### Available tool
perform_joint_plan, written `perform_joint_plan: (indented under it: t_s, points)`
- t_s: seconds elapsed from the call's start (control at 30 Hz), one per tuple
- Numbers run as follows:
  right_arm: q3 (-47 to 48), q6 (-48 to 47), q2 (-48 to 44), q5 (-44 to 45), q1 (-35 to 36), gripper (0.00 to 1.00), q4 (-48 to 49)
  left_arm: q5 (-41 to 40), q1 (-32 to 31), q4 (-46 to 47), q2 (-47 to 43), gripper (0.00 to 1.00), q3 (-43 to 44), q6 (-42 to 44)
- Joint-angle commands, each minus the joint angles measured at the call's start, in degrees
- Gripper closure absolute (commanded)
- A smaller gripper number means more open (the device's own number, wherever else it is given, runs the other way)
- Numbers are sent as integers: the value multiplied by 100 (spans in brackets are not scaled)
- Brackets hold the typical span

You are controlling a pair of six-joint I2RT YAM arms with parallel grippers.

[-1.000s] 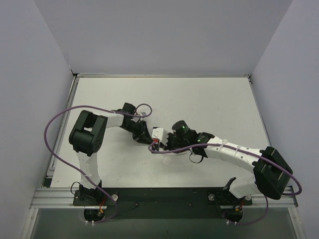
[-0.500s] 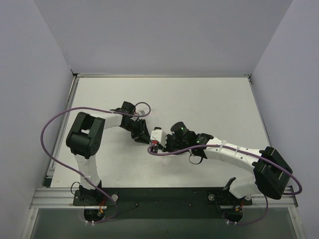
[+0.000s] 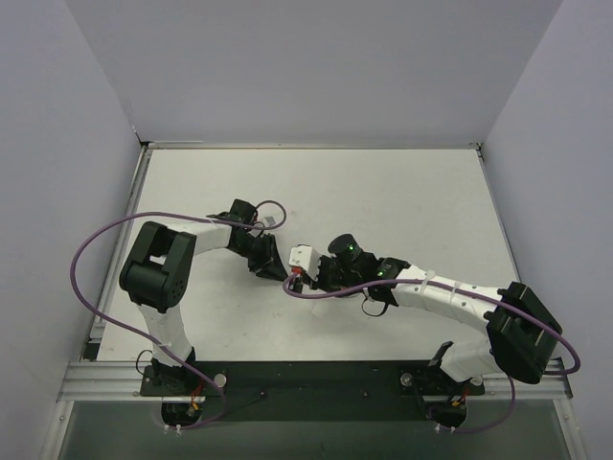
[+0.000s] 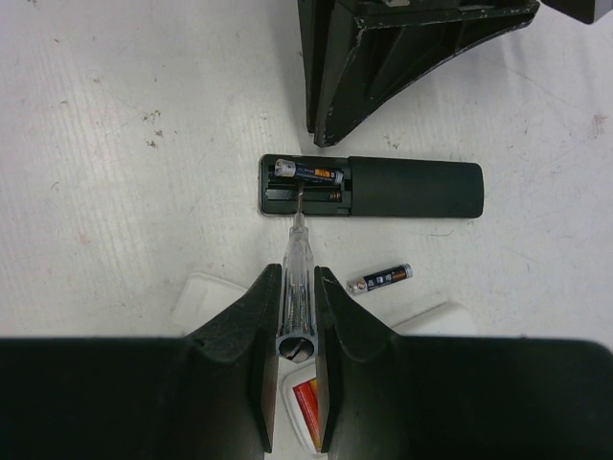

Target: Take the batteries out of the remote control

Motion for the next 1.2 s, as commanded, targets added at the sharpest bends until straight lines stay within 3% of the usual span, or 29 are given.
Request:
perform_joint_plan:
  t_s: [0.0,0.63,0.93,1.17]
  points:
    - [-37,160,-10,-14,33,100,368,-59,32,135,-72,71,-49,15]
    - [130,151,218,136,50,100,403,-42,5,135,113,70,13,41]
    - [191,142,174,197,59,100,359,-595,146,-269,-115,70,259,217]
    - [165,151,-19,346,77,100,245,-587,172,-287,-54,70,277,234]
